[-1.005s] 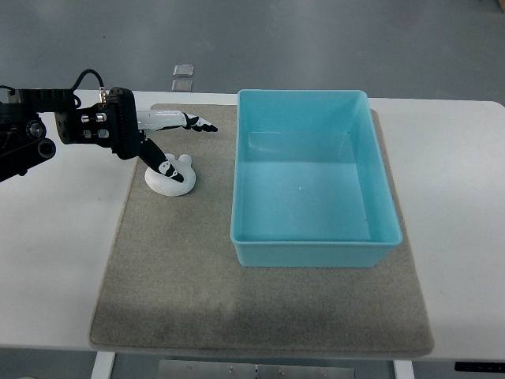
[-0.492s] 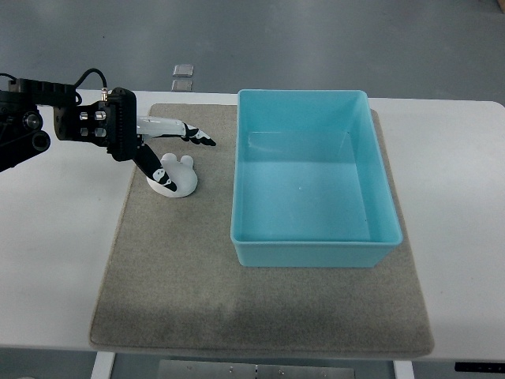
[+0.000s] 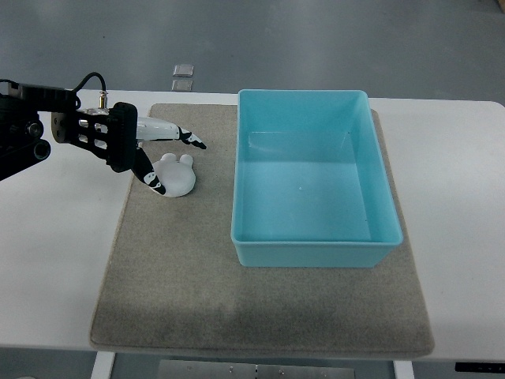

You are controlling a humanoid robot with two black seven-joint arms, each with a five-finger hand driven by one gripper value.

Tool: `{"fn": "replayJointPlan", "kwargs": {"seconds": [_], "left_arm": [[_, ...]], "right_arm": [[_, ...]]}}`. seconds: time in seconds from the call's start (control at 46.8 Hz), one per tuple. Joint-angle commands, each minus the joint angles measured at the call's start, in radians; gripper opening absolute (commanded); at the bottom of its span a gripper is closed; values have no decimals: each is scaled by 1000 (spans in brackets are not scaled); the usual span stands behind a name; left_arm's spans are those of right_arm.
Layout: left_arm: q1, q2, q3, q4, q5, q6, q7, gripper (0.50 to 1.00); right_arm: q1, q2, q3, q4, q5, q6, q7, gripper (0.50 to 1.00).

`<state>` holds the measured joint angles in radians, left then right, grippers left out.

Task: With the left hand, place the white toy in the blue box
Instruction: 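Close the left hand fingers around the white bunny toy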

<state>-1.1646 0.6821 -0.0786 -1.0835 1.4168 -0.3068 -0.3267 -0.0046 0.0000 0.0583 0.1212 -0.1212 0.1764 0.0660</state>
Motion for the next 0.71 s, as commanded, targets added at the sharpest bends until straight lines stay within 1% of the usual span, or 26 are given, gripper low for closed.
{"fn": "replayJointPlan", "kwargs": {"seconds": [0.0, 0.15, 0.193, 0.214, 0.235, 0.278, 0.321, 0.364, 0.406, 0.428, 0.471, 0.62, 0.663, 0.684], "left_arm": [[0, -4, 6, -1, 4, -2, 0, 947], [3, -6, 22, 1, 4, -5, 0, 943], [3, -7, 34, 5, 4, 3, 0, 926], [5, -7, 39, 7, 4, 6, 0, 890], [5, -9, 42, 10, 4, 11, 0, 866], [5, -9, 43, 14, 4, 27, 0, 842], [5, -10, 43, 19, 4, 41, 0, 804], [3, -10, 43, 23, 4, 47, 0, 782], [3, -10, 43, 25, 5, 48, 0, 776], [3, -10, 43, 25, 4, 48, 0, 763], [2, -10, 43, 25, 4, 49, 2, 705], [-6, -10, 42, 28, 4, 54, 2, 542], [-7, -12, 37, 31, 4, 54, 2, 521], [-7, -12, 34, 31, 2, 54, 2, 521]], "right_arm": [[0, 0, 0, 0, 0, 0, 0, 936], [0, 0, 0, 0, 0, 0, 0, 936], [0, 0, 0, 0, 0, 0, 0, 936], [0, 0, 0, 0, 0, 0, 0, 936], [0, 0, 0, 0, 0, 0, 0, 936], [0, 0, 0, 0, 0, 0, 0, 936], [0, 0, 0, 0, 0, 0, 0, 936], [0, 0, 0, 0, 0, 0, 0, 936], [0, 0, 0, 0, 0, 0, 0, 936], [0, 0, 0, 0, 0, 0, 0, 936], [0, 0, 0, 0, 0, 0, 0, 936], [0, 0, 0, 0, 0, 0, 0, 936], [0, 0, 0, 0, 0, 0, 0, 936], [0, 0, 0, 0, 0, 0, 0, 936]]}}
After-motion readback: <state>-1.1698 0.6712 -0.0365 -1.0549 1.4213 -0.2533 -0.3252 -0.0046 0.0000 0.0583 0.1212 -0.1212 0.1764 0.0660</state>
